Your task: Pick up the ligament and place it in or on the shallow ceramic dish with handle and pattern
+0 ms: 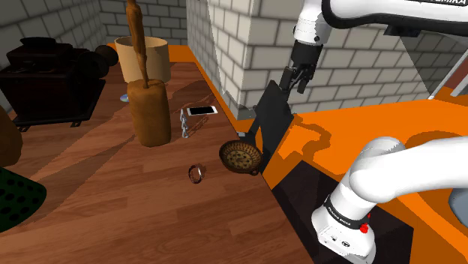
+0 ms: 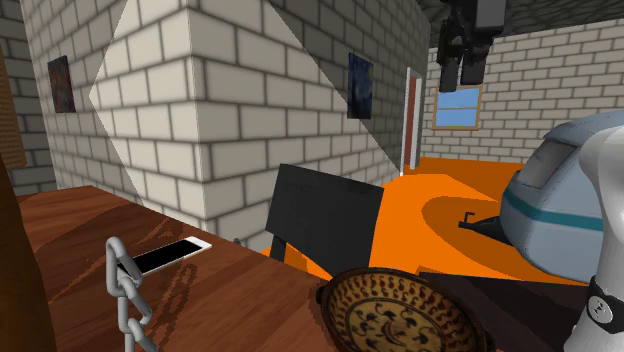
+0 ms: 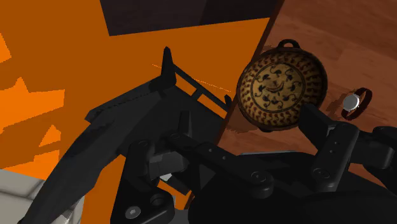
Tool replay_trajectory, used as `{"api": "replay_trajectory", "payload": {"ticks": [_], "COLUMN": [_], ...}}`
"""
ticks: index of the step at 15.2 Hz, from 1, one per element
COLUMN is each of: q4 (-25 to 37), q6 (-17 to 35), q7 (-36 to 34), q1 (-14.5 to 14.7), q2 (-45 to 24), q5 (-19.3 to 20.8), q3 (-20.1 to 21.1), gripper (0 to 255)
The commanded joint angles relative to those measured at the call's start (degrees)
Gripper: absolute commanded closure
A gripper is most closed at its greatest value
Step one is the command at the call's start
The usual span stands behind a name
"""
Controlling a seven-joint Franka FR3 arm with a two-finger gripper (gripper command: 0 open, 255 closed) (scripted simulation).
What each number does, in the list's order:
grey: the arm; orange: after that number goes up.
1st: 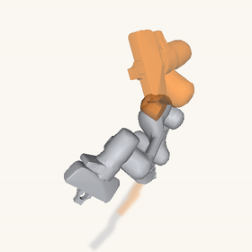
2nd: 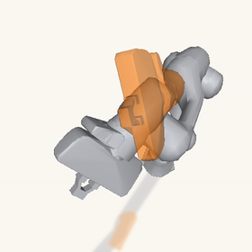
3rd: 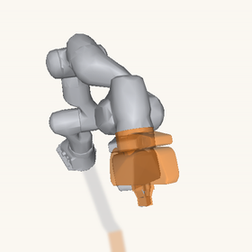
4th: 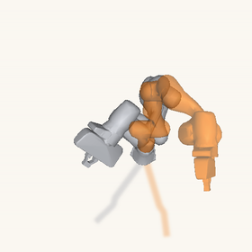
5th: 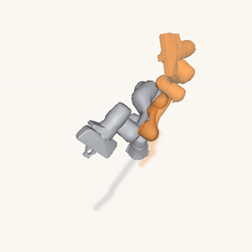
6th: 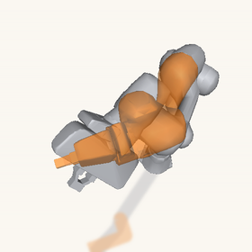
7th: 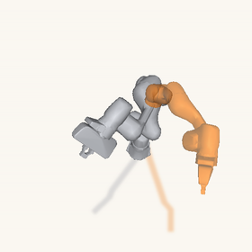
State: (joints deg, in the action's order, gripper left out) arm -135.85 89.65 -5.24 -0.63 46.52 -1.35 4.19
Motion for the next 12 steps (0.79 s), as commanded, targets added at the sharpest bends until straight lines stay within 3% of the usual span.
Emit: {"api": "replay_trajectory", "payload": {"ticks": [1,12], "q4": [0.00,-3.72], "q6": [0.00,22.33], "q7": [0.00,-17.84], "q1": [0.00,-1.08], "q2": [0.00,-12.47], "q5": [0.00,-3.18], "q3": [0.00,12.99], "gripper": [0,0]}}
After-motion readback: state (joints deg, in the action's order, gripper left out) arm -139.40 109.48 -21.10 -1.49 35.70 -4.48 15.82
